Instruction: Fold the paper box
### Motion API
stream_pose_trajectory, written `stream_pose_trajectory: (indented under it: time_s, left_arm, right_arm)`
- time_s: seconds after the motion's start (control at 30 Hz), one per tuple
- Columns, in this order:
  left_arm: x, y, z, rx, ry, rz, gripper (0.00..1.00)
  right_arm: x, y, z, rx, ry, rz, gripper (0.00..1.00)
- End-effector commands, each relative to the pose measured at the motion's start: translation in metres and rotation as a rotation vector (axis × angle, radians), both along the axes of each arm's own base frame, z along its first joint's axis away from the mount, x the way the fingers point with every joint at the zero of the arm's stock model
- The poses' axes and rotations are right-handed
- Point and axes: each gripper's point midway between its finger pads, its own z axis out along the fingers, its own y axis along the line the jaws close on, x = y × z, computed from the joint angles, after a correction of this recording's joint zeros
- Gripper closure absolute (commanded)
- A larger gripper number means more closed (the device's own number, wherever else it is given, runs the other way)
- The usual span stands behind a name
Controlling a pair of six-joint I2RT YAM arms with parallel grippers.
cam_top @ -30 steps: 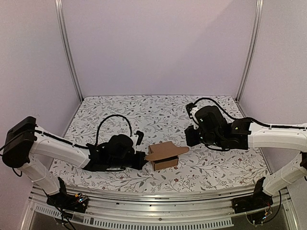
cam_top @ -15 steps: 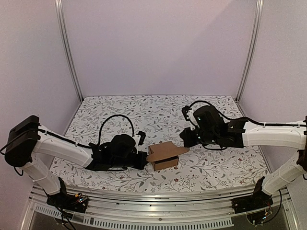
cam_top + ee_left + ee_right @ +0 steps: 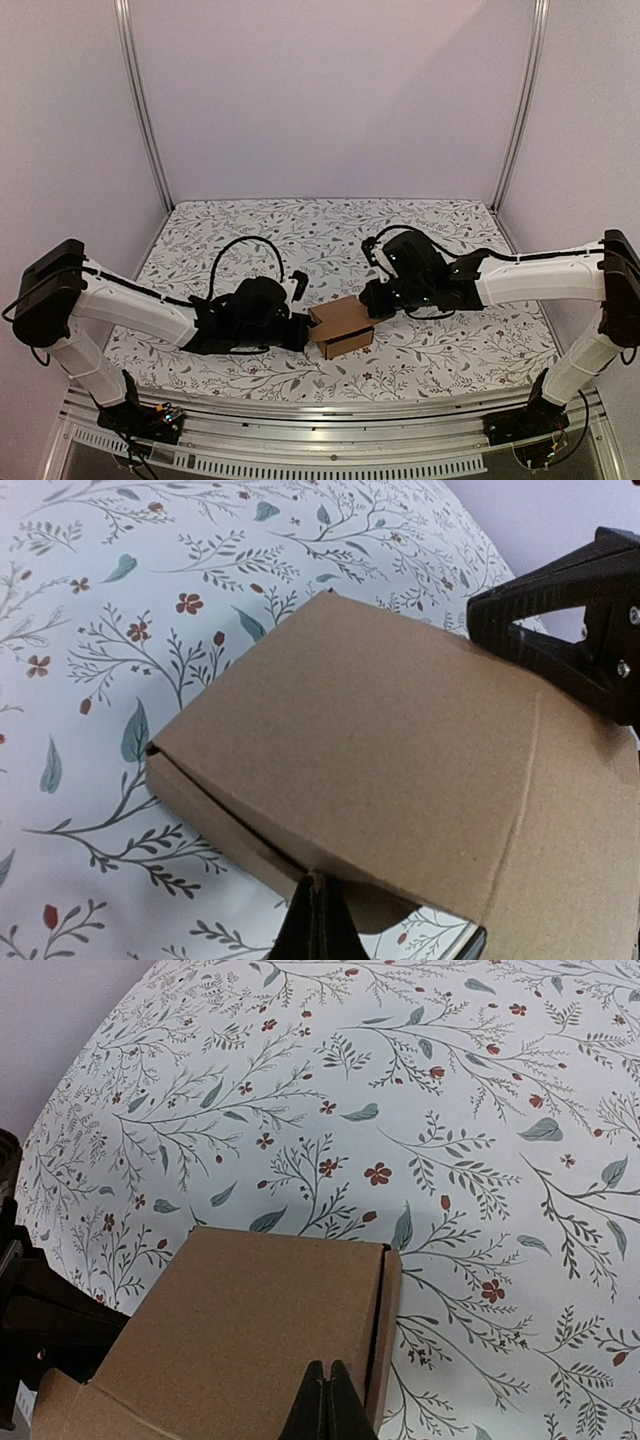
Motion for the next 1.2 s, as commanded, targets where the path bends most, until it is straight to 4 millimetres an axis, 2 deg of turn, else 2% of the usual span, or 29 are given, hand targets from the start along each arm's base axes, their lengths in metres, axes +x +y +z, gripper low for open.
stream_pose_trajectory:
  time_s: [0.0, 0.67, 0.77, 0.87, 1.03, 1.17]
  left_arm:
    - [0.008, -0.005, 0.003, 0.003, -0.006, -0.006, 1.0]
    - [0.01, -0.022, 0.014, -0.043, 0.0, -0.037, 1.0]
    - [0.009, -0.021, 0.012, -0.041, 0.005, -0.038, 1.0]
    - [0.007, -0.015, 0.009, -0.027, 0.009, -0.032, 1.0]
    - [0.004, -0.007, 0.006, -0.003, 0.011, -0.025, 1.0]
    - [0.001, -0.003, 0.002, 0.008, 0.019, -0.029, 1.0]
  right_arm:
    - [-0.005, 0.007, -0.011, 0.02, 0.054, 0.017, 1.0]
    - [-0.017, 0.016, -0.027, 0.046, 0.119, 0.03, 1.0]
    - [-0.014, 0.012, -0.021, 0.049, 0.099, 0.01, 1.0]
    - [-0.006, 0.001, -0.003, 0.049, 0.035, -0.041, 1.0]
    - [-0.003, -0.023, 0.027, 0.027, -0.039, -0.088, 0.89]
    - [-0.006, -0.049, 0.038, -0.003, -0.076, -0.113, 0.69]
